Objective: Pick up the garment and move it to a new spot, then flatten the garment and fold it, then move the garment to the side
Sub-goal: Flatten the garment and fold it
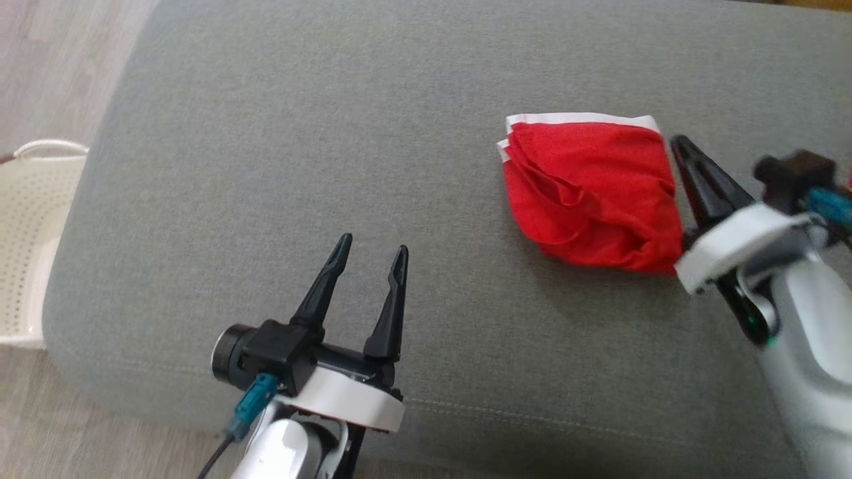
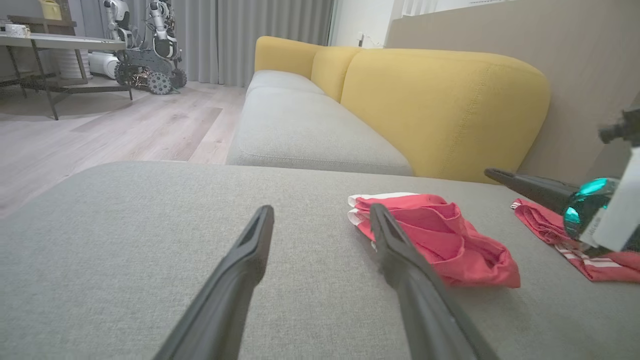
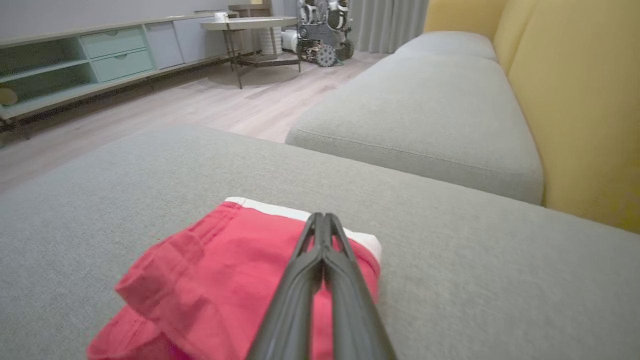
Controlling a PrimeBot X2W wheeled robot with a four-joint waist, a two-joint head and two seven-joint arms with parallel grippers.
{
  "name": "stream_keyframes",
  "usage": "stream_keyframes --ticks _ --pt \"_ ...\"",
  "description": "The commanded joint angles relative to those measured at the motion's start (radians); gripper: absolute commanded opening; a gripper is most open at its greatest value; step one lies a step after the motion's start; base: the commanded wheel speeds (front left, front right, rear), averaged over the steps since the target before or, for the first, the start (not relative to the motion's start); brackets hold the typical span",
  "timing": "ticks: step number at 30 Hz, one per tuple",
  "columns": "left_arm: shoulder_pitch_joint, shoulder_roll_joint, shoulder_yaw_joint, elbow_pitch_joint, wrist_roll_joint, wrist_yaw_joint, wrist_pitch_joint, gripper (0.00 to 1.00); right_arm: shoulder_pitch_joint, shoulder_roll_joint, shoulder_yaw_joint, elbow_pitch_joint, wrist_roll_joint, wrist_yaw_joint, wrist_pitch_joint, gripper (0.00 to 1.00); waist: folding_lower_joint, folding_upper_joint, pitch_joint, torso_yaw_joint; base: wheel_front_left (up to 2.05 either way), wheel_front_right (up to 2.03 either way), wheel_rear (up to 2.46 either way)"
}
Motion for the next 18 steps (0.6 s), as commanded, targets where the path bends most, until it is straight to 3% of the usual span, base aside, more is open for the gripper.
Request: stream_keyframes --ticks 1,6,18 --pt "-0.038 -0.001 0.02 -0.03 -0.002 0.0 -0.012 1.0 -0.07 0.007 0.057 0.033 -0.006 0.006 -0.018 0.0 0.0 0.0 0.008 0.015 0.0 0.0 0.0" --pt "-0.044 -0.001 0.003 -0.019 -0.009 -0.001 -0.012 1.0 -0.122 0.068 0.175 0.19 0.04 0.006 -0.026 0.0 0.0 0.0 0.003 0.042 0.0 0.0 0.0" --pt "-0.029 -0.001 0.003 -0.017 -0.011 0.012 -0.012 1.0 -0.046 0.211 0.387 0.325 0.183 0.006 -0.083 0.0 0.0 0.0 -0.028 0.051 0.0 0.0 0.0"
